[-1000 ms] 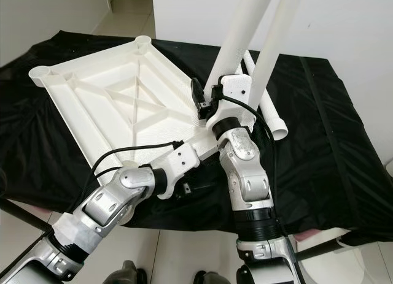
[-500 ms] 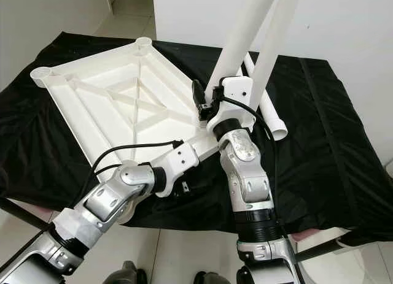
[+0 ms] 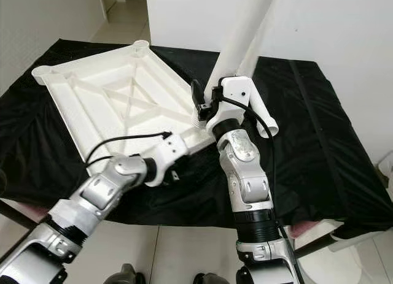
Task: Building children table
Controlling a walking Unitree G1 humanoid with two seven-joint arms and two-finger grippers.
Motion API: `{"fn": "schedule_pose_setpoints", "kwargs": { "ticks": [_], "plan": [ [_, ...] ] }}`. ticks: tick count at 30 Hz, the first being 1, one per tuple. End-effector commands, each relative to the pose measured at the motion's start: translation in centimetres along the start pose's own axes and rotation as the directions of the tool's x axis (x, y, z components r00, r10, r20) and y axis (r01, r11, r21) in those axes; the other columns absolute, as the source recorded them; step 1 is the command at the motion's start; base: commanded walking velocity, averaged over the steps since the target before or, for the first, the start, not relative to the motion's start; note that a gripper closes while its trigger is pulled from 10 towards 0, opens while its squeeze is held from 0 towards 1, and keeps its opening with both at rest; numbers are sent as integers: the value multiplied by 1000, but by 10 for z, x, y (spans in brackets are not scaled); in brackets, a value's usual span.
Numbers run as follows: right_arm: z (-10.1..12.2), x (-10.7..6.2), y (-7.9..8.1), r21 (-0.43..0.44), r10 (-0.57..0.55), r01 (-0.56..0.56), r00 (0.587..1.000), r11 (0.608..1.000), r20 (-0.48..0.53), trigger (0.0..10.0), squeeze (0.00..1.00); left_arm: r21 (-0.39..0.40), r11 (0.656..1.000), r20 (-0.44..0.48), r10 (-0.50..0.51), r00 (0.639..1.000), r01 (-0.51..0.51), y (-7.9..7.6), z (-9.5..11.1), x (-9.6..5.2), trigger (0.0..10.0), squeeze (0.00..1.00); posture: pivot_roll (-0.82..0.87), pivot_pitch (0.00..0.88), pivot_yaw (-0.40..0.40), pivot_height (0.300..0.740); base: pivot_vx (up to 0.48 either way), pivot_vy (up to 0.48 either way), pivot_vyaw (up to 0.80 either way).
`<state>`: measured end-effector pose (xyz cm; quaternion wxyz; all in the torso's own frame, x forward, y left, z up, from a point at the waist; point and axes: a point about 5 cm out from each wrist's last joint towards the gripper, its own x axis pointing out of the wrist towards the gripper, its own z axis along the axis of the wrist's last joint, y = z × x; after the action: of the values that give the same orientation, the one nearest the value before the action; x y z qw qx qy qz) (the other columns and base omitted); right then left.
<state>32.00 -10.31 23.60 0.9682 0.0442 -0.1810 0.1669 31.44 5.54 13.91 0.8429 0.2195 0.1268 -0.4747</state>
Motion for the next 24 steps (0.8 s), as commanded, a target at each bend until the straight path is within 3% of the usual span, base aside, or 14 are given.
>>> {"fn": "schedule_pose_setpoints", "kwargs": {
  "ticks": [1, 5, 14, 21, 22, 24],
  "plan": [
    [5, 0, 3, -1, 13, -13, 1000, 1000, 16, 10000, 0, -19, 965, -117, 257, 959, -261, 23, -25, -13, 10000, 0, 96, 31, -11, 740, 0, 0, 0],
    [5, 0, 3, -3, 14, -14, 1000, 1000, 16, 10000, 0, -18, 956, -146, 289, 946, -294, 30, -35, -23, 10000, 0, 99, 33, -15, 740, 0, 0, 0],
    [4, 1, 3, 0, 20, -20, 1000, 1000, 15, 10000, 0, -30, 946, -156, 315, 936, -324, 36, -37, -26, 10000, 0, 100, 33, -19, 740, 0, 0, 0],
    [5, 2, 3, 0, 20, -20, 1000, 1000, 16, 10000, 0, -46, 944, -123, 318, 940, -326, 33, -28, -18, 10000, 0, 100, 36, -22, 740, 0, 0, 0],
    [6, 3, 3, 0, 20, -20, 1000, 1000, 20, 10000, 0, -45, 945, -96, 320, 943, -325, 31, -20, -6, 10000, 0, 95, 40, -19, 740, 0, 0, 0],
    [6, 3, 4, 0, 19, -19, 1000, 1000, 22, 10000, 0, -41, 945, -83, 320, 944, -324, 30, -16, -2, 10000, 0, 90, 41, -16, 740, 0, 0, 0]
  ]
}}
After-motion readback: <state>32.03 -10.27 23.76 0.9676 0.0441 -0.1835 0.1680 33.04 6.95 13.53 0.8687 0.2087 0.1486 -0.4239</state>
